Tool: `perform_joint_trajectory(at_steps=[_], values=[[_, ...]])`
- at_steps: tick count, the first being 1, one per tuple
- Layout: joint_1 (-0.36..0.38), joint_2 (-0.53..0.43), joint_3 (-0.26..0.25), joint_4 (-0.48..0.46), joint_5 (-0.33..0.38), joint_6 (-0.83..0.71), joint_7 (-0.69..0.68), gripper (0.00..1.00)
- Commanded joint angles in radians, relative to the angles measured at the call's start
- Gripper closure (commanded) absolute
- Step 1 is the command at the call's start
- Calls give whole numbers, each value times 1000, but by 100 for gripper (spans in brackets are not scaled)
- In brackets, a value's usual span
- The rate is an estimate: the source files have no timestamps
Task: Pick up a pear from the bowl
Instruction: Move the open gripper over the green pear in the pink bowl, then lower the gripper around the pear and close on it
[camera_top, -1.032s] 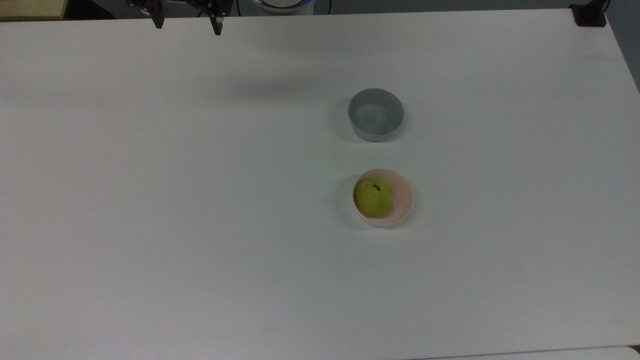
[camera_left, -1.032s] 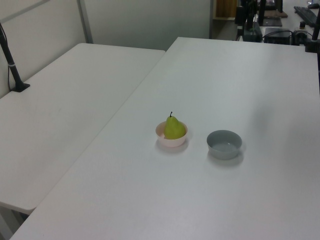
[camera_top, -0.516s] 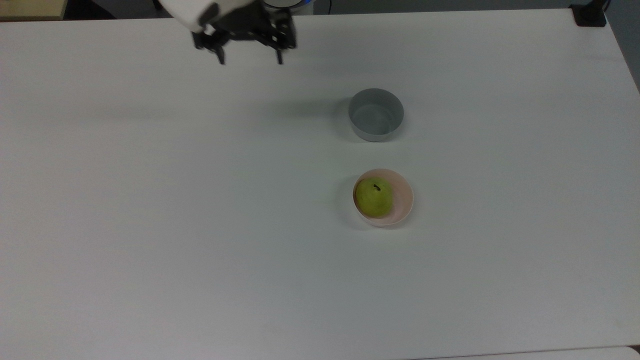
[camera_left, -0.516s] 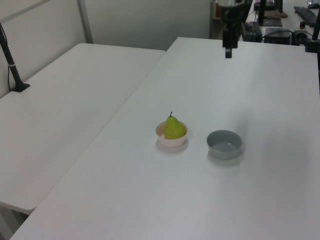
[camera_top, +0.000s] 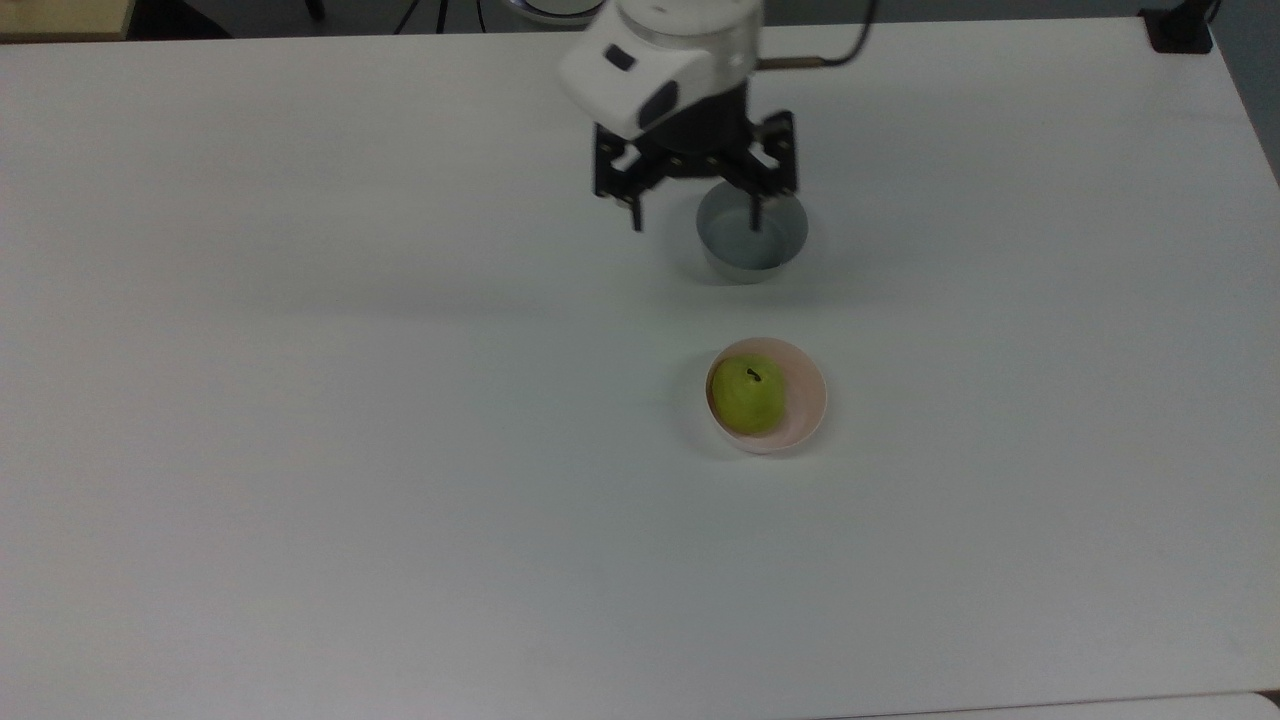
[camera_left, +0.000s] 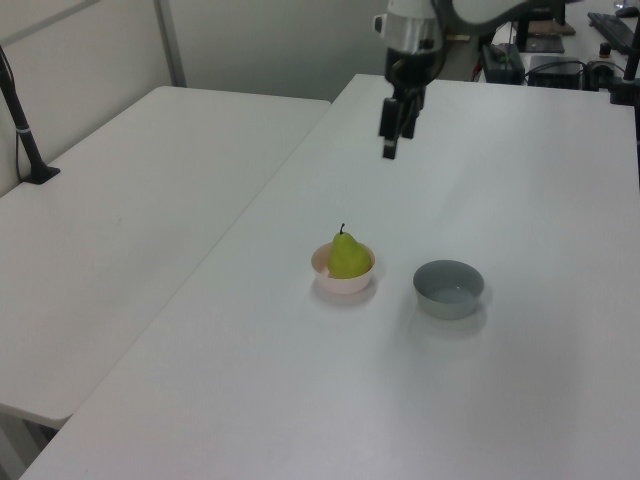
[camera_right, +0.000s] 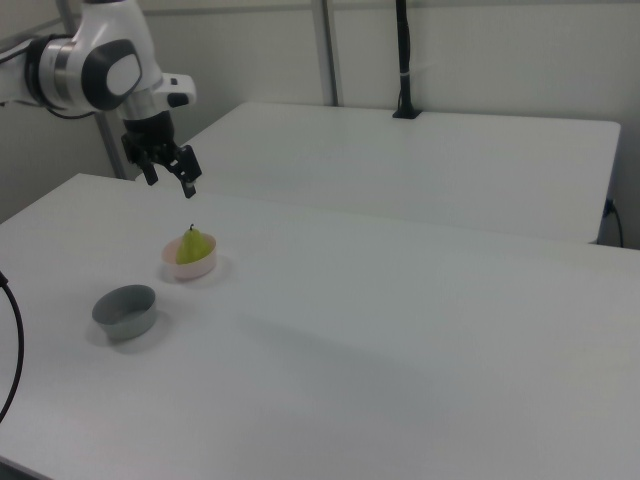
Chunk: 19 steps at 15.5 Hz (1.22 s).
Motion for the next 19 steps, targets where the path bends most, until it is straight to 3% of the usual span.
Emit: perform_joint_trajectory(at_steps=[1, 9, 13, 19], values=[[86, 77, -30, 21, 28, 173, 156, 0], [117, 245, -31, 49, 17, 306, 171, 0], [114, 272, -31, 40, 3, 319, 92, 0], [114, 311, -27, 23, -44, 319, 82, 0]])
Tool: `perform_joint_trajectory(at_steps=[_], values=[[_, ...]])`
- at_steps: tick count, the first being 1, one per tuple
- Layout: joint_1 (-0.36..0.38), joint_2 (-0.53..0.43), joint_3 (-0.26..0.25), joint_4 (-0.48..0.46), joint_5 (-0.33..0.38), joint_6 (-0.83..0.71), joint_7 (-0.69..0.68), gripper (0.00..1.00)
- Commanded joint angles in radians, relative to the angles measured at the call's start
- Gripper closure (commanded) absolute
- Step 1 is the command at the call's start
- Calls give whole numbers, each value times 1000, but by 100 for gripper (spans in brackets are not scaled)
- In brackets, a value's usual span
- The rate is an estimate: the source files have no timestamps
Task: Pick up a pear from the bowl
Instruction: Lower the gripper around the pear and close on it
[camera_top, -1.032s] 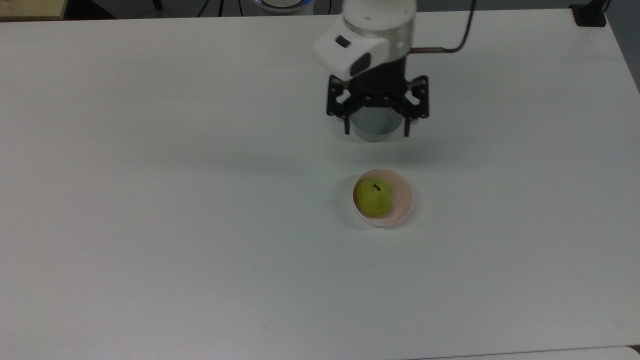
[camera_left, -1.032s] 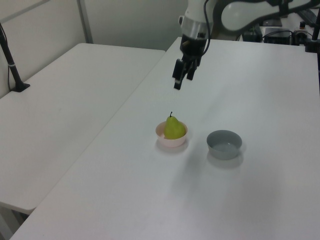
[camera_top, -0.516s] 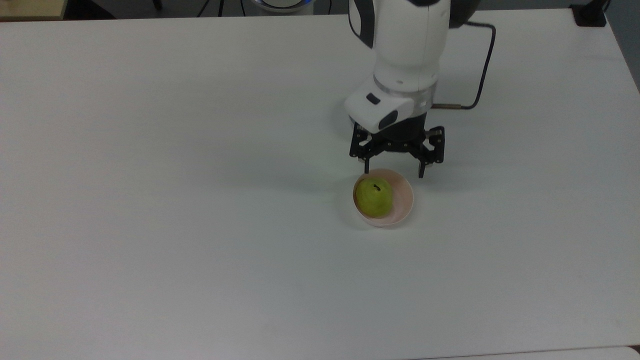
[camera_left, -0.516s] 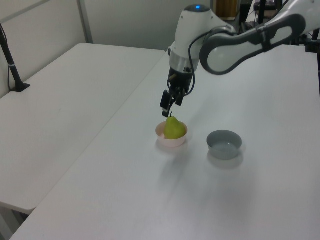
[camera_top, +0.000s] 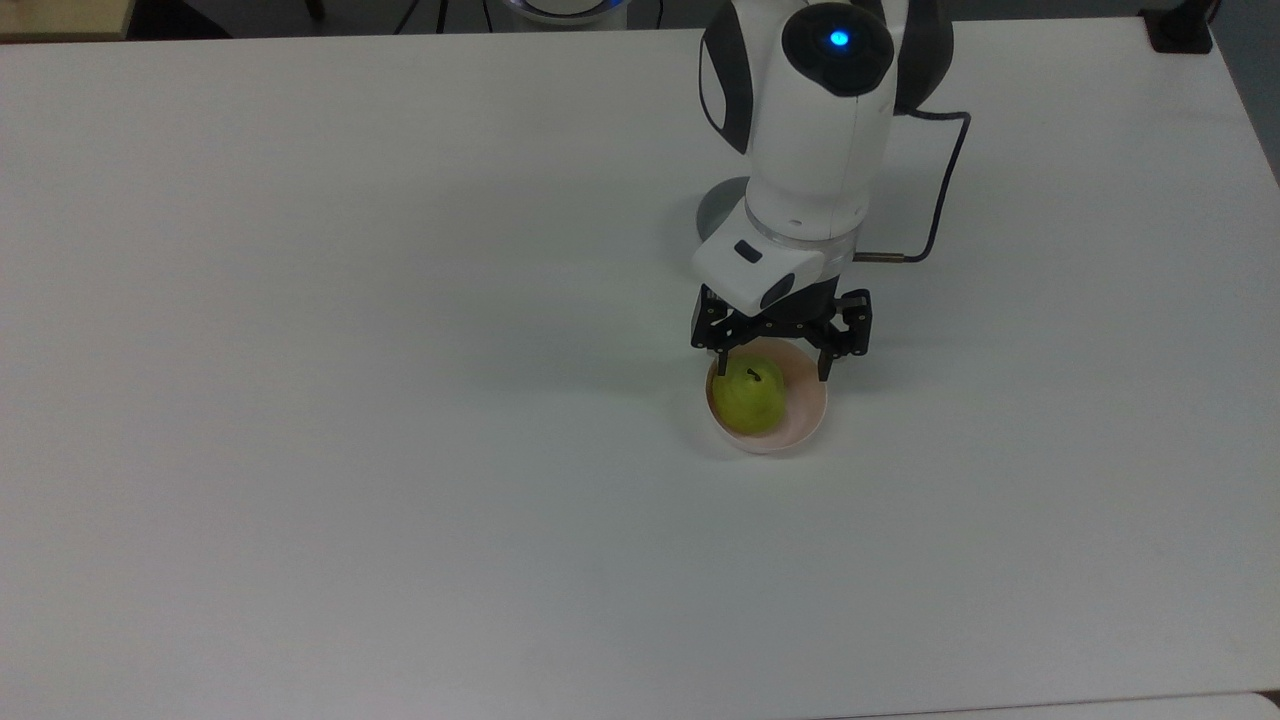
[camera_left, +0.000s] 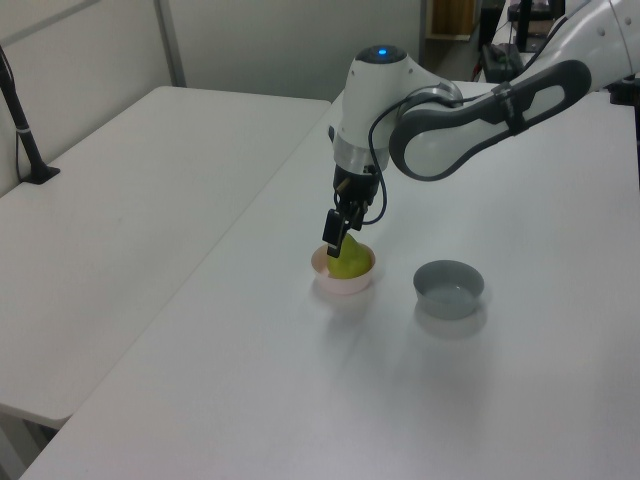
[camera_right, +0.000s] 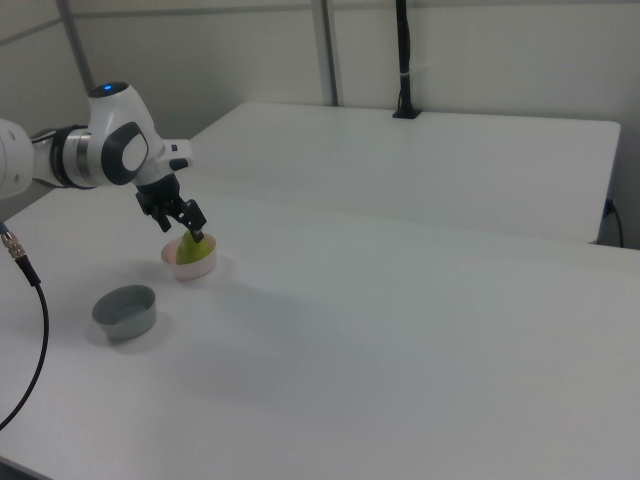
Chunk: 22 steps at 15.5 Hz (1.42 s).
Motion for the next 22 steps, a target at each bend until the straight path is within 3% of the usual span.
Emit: perform_joint_trajectory(at_steps=[1, 8, 11, 14, 20, 22], values=[[19, 33, -18, -4, -42, 8, -25, 4], [16, 54, -17, -4, -66, 8, -25, 8], [18, 73, -15, -4, -89, 8, -33, 18], [18, 70, -12, -4, -90, 8, -33, 41], [15, 19, -11, 4, -79, 6, -26, 62], [13, -2, -11, 4, -78, 0, -22, 62]])
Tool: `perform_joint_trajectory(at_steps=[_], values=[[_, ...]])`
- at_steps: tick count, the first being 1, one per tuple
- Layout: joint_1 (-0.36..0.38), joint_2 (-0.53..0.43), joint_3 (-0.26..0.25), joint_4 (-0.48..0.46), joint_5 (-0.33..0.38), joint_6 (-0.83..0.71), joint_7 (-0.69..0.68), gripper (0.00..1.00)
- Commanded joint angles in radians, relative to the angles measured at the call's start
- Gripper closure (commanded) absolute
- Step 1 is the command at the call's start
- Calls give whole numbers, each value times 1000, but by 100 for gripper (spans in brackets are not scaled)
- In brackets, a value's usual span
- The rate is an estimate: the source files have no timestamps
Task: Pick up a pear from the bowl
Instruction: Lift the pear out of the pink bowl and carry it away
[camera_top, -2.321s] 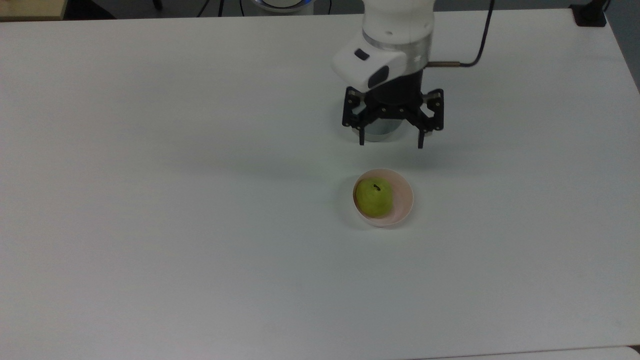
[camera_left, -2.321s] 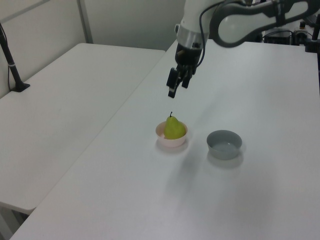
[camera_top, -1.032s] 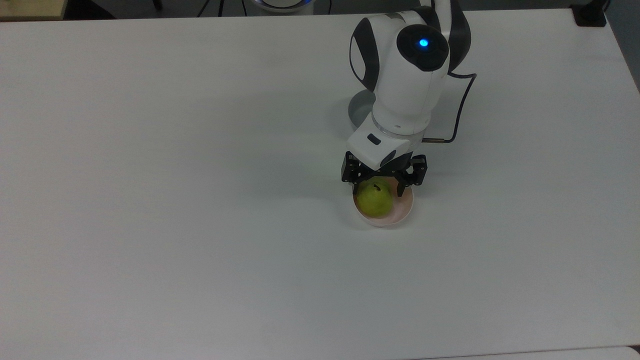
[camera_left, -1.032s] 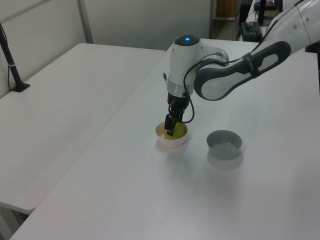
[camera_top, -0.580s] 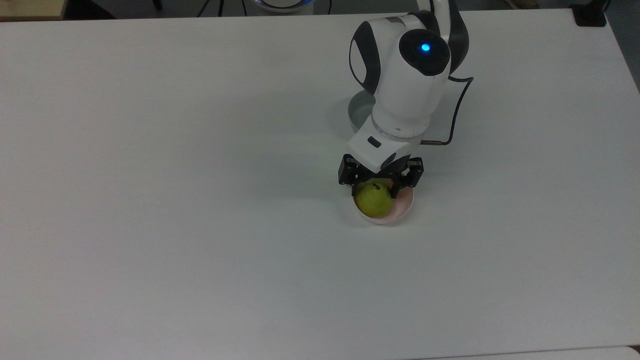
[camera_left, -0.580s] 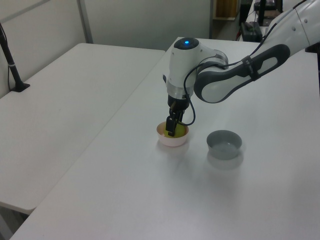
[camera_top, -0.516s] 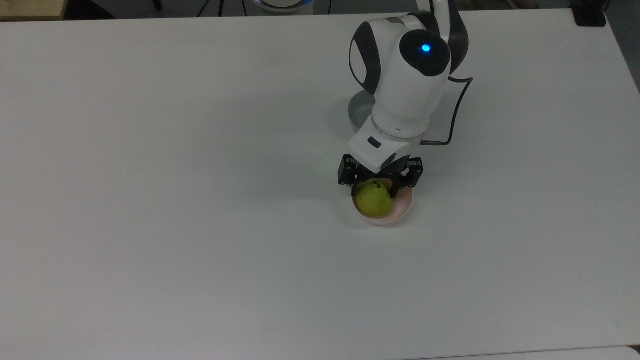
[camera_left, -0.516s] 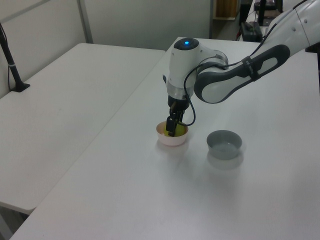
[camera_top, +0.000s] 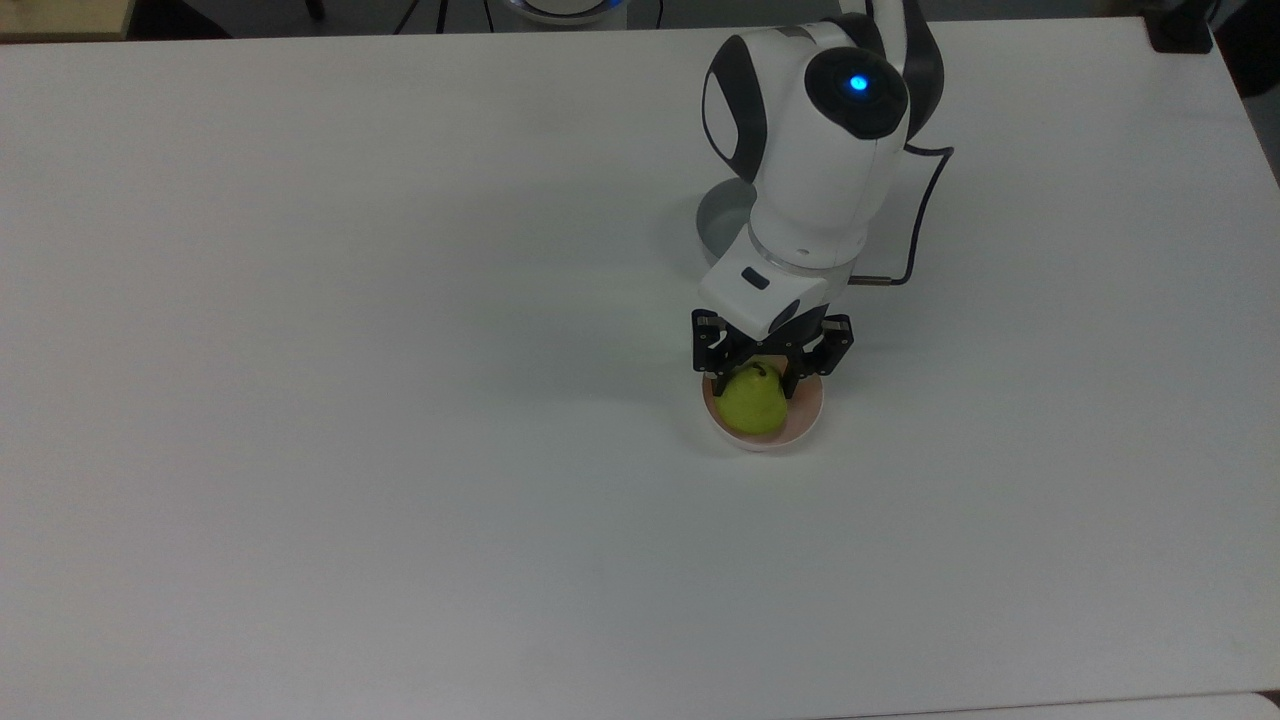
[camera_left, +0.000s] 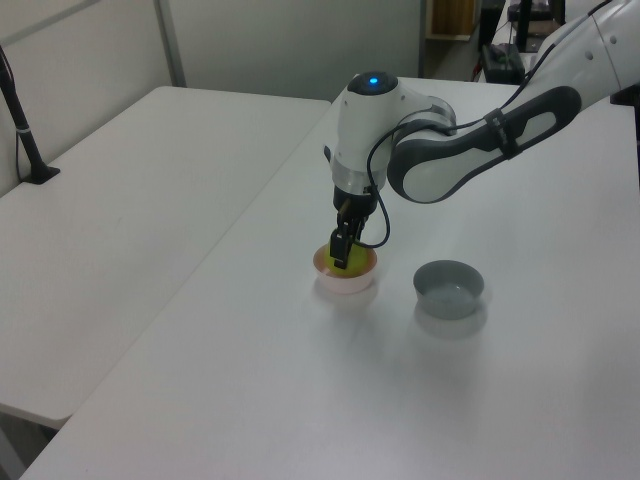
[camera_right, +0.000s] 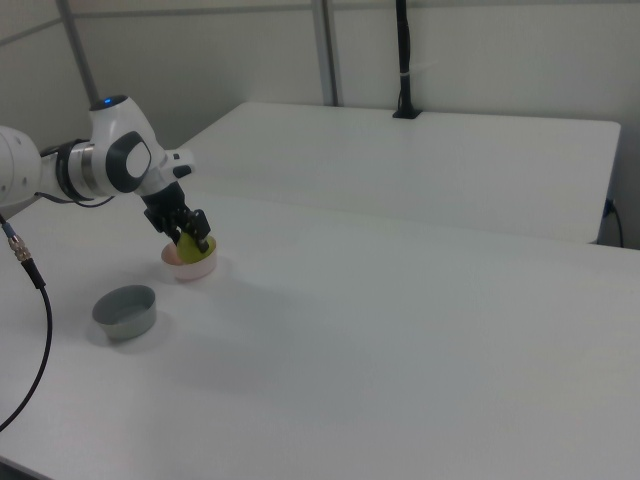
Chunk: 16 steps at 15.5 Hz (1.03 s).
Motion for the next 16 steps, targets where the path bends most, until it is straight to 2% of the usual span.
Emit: perform_joint_trajectory(at_steps=[1, 5, 8, 10, 12, 13, 16], values=[[9, -73, -7, -12, 15, -3, -5, 62], [-51, -194, 33, -24, 14, -41, -10, 62], [-152, -249, 114, -45, 0, -98, -34, 62], [-250, -312, 183, -96, -2, -153, -88, 62], [-386, -375, 272, -134, -2, -216, -161, 62], [-440, -397, 292, -139, -2, -242, -193, 62], [-528, -424, 297, -141, -5, -310, -278, 62]])
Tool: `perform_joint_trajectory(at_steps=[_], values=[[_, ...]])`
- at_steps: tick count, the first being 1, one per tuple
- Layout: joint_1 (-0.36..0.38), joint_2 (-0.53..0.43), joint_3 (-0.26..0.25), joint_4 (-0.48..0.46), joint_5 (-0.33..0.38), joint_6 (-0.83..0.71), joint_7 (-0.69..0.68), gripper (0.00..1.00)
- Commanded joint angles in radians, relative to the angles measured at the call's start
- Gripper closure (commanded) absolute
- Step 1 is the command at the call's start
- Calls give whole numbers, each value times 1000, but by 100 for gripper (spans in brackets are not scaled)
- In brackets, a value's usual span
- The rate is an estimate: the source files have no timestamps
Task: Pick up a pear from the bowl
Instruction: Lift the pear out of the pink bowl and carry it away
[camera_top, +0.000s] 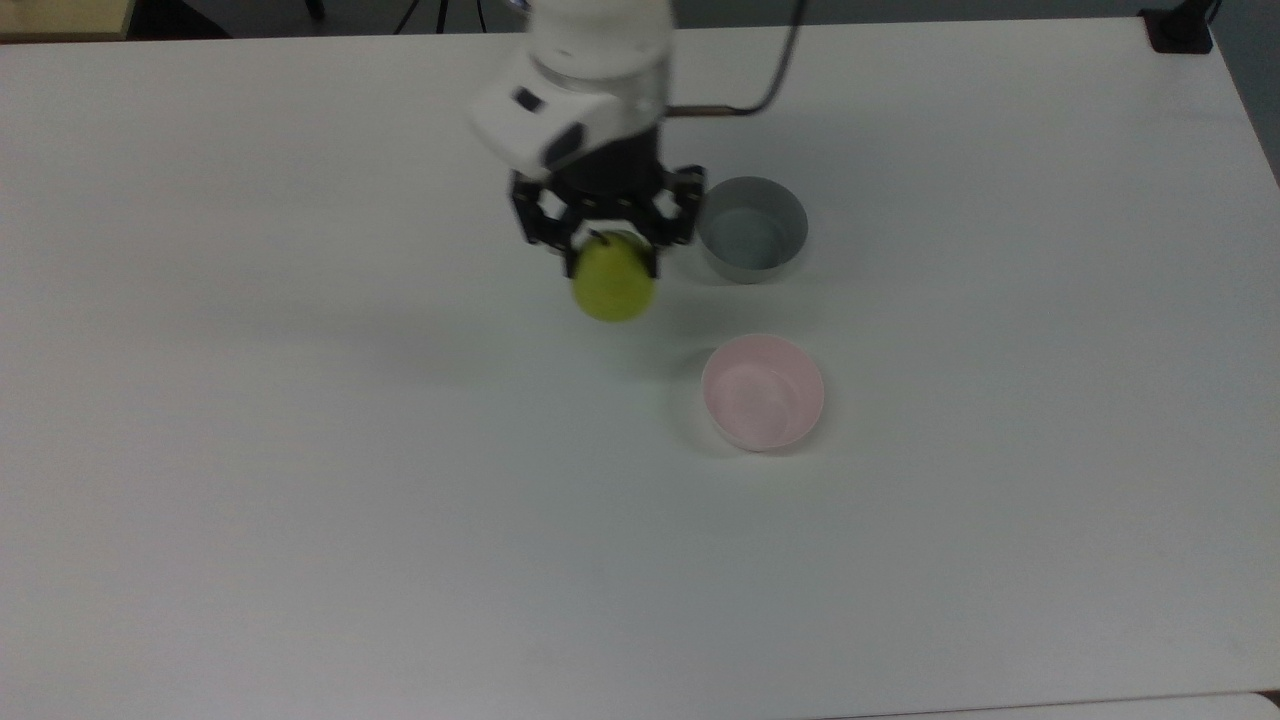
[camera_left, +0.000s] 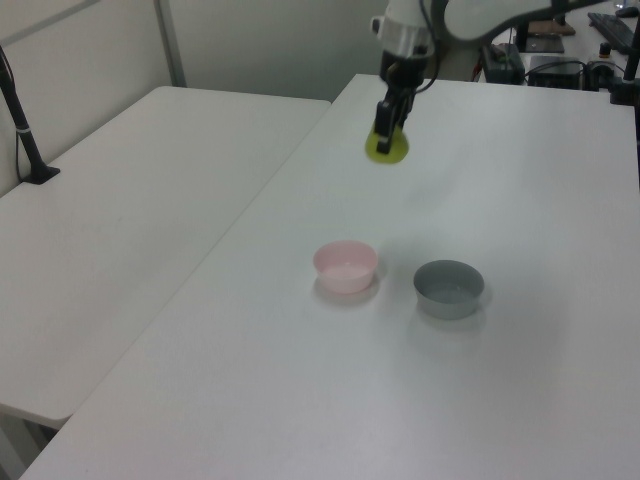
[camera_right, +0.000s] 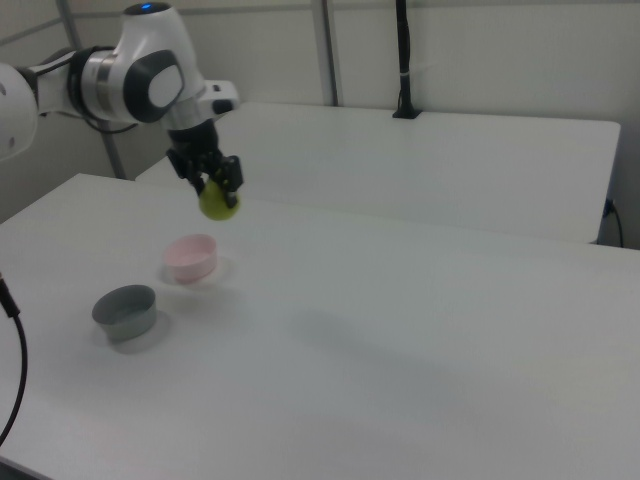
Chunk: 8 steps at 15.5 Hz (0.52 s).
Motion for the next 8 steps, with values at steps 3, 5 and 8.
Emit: perform_joint_trajectory(at_steps=[3, 5, 8], values=[[-145, -76, 32, -77, -50, -75, -153, 62], [-145, -63, 31, -112, -93, -65, -157, 62], [-136, -6, 32, -146, -133, -55, -157, 62]])
